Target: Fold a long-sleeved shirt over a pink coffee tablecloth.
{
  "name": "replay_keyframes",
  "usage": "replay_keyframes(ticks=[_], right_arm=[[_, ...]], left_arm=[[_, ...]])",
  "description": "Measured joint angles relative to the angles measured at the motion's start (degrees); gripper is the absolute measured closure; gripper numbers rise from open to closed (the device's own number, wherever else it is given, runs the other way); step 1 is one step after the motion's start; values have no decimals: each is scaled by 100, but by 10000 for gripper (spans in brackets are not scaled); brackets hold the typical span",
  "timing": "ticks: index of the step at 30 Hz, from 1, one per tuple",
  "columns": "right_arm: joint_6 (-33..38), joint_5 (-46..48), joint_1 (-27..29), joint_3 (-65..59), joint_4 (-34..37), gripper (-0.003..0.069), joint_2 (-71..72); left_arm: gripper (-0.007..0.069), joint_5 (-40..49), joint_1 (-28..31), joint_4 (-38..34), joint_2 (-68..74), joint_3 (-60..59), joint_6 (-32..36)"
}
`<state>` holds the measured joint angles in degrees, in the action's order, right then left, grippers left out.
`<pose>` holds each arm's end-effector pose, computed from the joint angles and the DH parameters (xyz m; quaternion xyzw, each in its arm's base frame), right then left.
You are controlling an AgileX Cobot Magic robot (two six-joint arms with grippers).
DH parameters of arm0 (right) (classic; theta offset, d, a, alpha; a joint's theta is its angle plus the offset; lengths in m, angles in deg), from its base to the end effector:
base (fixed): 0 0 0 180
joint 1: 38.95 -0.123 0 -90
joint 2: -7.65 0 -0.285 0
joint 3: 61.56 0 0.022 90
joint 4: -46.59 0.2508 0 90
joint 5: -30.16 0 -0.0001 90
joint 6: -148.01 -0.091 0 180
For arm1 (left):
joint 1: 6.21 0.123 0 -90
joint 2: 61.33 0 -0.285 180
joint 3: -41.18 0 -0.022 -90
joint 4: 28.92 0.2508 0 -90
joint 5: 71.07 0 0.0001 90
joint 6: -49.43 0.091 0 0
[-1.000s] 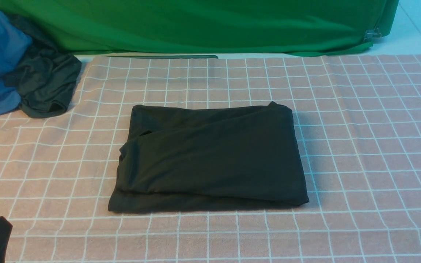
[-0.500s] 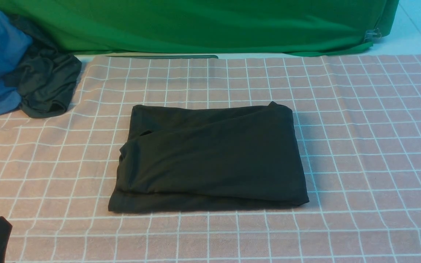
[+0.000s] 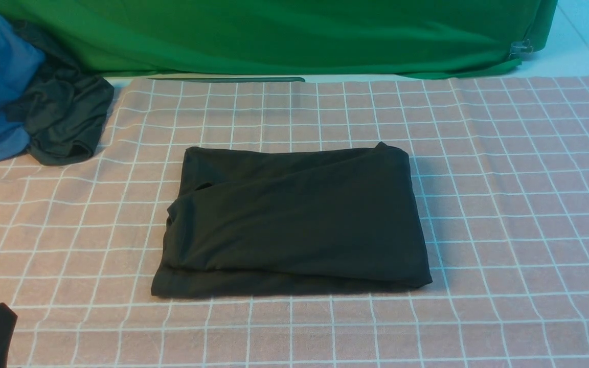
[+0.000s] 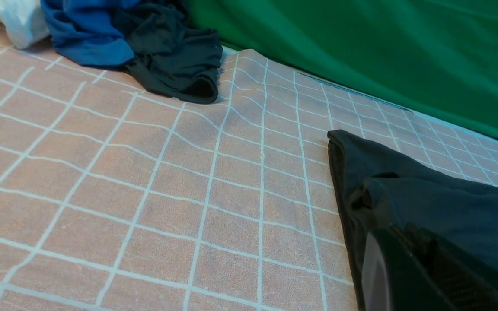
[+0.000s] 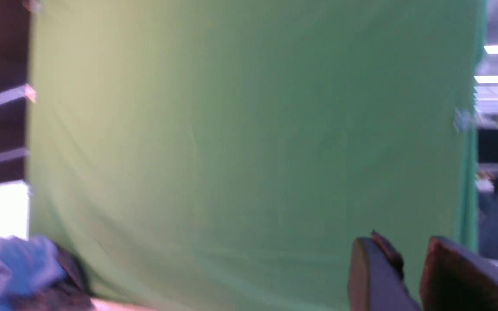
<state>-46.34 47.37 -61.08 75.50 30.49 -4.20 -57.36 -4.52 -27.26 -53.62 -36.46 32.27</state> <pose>0.0021 -0.0072 0.3730 -0.0845 0.5776 0.1248 0.8023 0.0556 0.0023 0.1891 -0.1162 0.7518 -0.0757 0.6447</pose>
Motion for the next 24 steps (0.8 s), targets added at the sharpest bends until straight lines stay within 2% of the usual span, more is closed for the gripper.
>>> replay_keyframes(ticks=[11,17,24], right_arm=[[-98,-11,1443,-2260,131,434,6],[-47,-9,1906,-3337,149,424,225],[121,-314,2131,-3473,152,424,404]], left_arm=[[610,0,0,0,0,0,12],[610,5,0,0,0,0,7],[610,21,0,5,0,0,7]])
